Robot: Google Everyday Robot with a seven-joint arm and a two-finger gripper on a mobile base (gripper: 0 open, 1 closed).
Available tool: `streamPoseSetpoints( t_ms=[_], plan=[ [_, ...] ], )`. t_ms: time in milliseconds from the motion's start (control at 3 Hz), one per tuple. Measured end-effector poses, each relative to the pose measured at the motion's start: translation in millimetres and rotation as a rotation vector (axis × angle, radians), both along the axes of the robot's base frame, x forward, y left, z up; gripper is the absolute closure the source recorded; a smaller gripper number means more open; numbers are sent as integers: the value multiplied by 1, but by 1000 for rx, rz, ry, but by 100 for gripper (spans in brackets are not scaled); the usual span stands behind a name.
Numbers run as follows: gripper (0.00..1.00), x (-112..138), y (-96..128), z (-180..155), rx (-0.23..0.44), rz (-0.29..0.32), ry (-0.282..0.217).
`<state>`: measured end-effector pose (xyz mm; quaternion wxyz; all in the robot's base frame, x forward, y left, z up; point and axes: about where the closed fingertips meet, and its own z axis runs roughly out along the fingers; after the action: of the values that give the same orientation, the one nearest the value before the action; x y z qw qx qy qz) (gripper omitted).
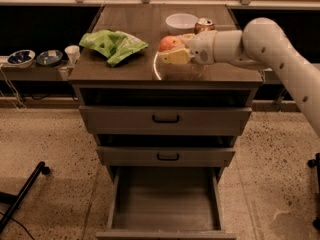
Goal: Place apple into bottom drawer
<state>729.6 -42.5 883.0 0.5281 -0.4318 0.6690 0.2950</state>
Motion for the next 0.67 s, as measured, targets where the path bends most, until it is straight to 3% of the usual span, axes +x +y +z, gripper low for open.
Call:
streamPoseSetpoints(
  t_ms=[333, 667],
  plan=[
    [100, -53, -18, 22, 63, 69, -126],
    [100, -123, -4, -6, -70, 213, -229]
  ],
)
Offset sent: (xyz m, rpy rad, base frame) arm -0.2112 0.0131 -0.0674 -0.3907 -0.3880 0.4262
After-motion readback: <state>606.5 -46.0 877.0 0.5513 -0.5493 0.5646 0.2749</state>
